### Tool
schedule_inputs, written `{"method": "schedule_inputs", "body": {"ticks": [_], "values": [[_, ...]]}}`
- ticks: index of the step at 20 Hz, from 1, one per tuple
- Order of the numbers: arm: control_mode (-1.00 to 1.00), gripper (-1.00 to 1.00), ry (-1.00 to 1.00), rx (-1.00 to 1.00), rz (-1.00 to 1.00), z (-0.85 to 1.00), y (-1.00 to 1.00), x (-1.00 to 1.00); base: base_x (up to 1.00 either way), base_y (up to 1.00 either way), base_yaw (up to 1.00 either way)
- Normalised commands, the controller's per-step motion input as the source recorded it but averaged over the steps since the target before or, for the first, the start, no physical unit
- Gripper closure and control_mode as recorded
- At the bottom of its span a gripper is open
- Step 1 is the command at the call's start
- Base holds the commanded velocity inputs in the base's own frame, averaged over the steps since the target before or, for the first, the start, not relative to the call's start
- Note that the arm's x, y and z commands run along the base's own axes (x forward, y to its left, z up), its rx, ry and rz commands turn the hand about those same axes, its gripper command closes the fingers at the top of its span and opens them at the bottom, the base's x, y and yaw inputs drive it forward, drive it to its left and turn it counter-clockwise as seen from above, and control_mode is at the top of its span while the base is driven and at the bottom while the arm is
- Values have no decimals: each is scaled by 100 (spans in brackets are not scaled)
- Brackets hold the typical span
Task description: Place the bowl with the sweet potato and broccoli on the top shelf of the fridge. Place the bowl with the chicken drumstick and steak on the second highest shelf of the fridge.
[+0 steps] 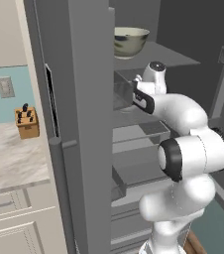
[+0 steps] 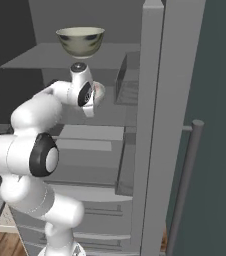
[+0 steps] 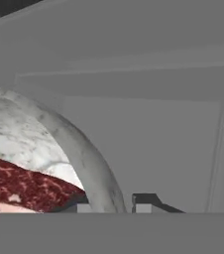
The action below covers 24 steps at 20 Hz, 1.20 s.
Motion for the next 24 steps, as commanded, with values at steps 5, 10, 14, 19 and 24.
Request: {"method": "schedule_inputs", "body": {"ticks": [5,10,14,19,24], "values": [[-100,-100,-18,-2,0,-26,7,-95,0,0,0],[-100,-100,-28,0,0,-13,7,-79,0,0,0],[-100,-100,-13,0,-6,74,13,-61,0,0,0],[-100,-100,-1,0,-4,100,18,-100,0,0,0],[-100,-100,-3,0,-3,100,4,-100,0,0,0]]}}
